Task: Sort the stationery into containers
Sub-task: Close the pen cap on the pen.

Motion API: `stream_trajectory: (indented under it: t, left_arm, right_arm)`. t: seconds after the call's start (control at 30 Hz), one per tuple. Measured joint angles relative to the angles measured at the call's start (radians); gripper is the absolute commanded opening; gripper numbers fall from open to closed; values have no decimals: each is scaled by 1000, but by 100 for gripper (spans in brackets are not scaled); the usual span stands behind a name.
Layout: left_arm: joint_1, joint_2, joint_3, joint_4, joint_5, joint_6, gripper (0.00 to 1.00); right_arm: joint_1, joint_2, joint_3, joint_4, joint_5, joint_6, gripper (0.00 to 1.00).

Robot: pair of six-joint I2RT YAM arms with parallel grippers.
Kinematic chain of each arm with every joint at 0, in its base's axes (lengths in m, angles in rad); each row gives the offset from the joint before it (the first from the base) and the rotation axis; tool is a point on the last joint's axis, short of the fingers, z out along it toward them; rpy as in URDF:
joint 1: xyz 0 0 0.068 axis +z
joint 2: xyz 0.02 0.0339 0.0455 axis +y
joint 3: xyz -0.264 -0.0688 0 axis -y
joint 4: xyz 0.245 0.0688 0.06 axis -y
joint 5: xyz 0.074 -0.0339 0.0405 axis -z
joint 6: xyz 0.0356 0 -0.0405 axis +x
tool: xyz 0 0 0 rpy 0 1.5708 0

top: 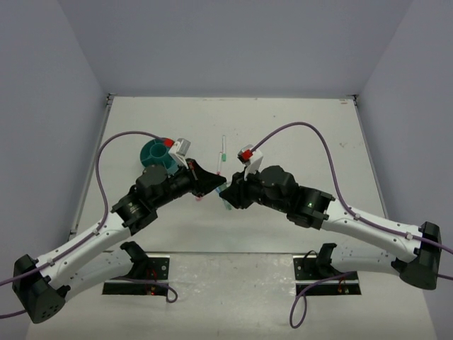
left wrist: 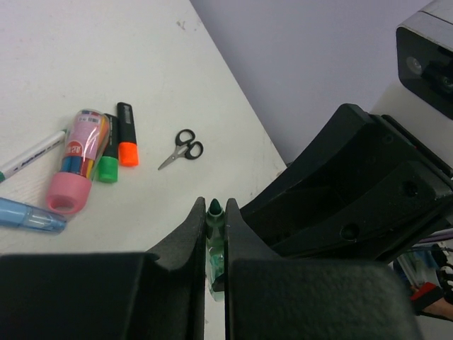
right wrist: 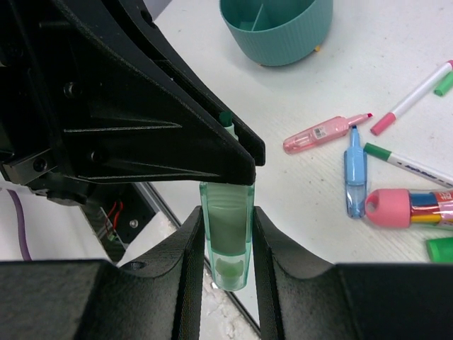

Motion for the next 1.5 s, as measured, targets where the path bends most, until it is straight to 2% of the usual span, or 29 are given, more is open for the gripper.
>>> stream_trajectory:
  t: [0.07,0.27,0.77,1.13,1.17,1.23,1.27,1.5]
  left_arm:
    - [-1,-15,4,-32,-10,5,0]
    - [7,-25,46,-42,-61,12,0]
    - [9,-41,63,52,-79,11,0]
    - [9,17,63,116,0,-14,0]
    - [9,21,63,121,5,-15,0]
    - [9,27,63,129,15,-18,0]
    - [9,28,63,131,15,-19,0]
    - [13,29,63,122,-1,-19,0]
  right_arm:
    - [8,-1,-19,34,-2,1,32]
    - [26,-14,-61,30,-16,-2,64]
    - [33,-123,-118,-23,-12,-8,68]
    - [33,-85,-53,-4,67,-54,51]
    - [33,-80,-47,5,74,-57,41]
    - [33,-72,-36,16,91,-61,7]
    - [33,-68,-32,20,92,-66,1]
    - [39,-54,-46,65,88,-82,0]
